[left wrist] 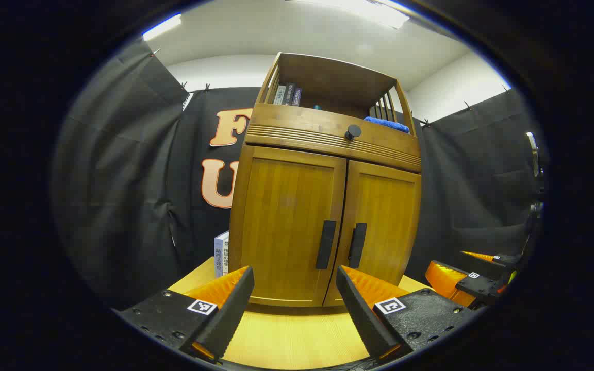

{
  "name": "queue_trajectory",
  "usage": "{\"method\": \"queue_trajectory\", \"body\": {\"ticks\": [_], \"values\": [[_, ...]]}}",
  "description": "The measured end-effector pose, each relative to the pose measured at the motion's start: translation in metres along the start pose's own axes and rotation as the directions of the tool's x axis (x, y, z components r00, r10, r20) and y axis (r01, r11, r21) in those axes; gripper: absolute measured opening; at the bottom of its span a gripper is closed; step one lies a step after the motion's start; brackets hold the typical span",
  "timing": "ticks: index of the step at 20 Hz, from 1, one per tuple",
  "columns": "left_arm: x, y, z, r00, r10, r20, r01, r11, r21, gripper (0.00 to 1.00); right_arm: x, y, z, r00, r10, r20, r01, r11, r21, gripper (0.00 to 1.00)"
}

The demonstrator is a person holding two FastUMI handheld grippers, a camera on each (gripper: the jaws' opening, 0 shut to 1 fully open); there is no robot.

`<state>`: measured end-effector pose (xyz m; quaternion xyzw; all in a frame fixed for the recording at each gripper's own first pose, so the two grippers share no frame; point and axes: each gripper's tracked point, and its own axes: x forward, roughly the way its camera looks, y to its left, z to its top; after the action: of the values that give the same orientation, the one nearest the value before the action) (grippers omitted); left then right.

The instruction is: Open the right door of the double-door shoe cabinet with the right hand, and open the left door with the left hand.

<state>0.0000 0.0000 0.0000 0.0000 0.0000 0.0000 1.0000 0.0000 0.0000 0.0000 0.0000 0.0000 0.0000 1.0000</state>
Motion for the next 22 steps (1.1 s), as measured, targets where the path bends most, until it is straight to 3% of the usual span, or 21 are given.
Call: {"method": "queue_trajectory", "body": {"ticks": [1,3,4,9,15,20,22], "values": [[-0.001,0.002,-0.001,1.0,0.0,-0.005,0.0,1.0,0.002,0.95,-0.001,-0.001,-0.003,1.0,-0.004,-0.021,0.004,1.0,0.003,1.0],[-0.003,0.004,0.0,1.0,0.004,-0.023,-0.004,1.0,0.001,0.96,-0.008,-0.003,-0.01,0.997,-0.016,-0.078,0.017,1.0,0.016,0.92],[-0.006,0.005,0.003,1.0,0.008,-0.025,-0.008,1.0,-0.005,0.95,-0.008,-0.002,-0.009,0.996,-0.018,-0.089,0.02,1.0,0.022,0.96],[-0.012,0.005,0.02,1.0,0.023,0.01,-0.023,1.0,0.01,0.96,-0.014,-0.002,0.003,0.997,-0.02,-0.075,0.02,1.0,-0.007,0.92],[-0.016,0.007,0.01,0.999,0.034,-0.04,-0.034,0.999,-0.002,0.95,-0.014,-0.005,0.006,0.997,-0.015,-0.077,0.017,1.0,0.018,1.0],[-0.018,0.012,0.007,0.997,0.05,-0.051,-0.05,0.999,0.005,0.98,0.001,-0.006,0.007,0.997,-0.004,-0.079,0.005,1.0,0.02,0.92],[-0.017,0.012,0.007,0.997,0.049,-0.056,-0.049,0.999,0.001,0.95,0.011,-0.005,0.008,0.997,0.0,-0.082,0.0,1.0,0.01,0.96]]}}
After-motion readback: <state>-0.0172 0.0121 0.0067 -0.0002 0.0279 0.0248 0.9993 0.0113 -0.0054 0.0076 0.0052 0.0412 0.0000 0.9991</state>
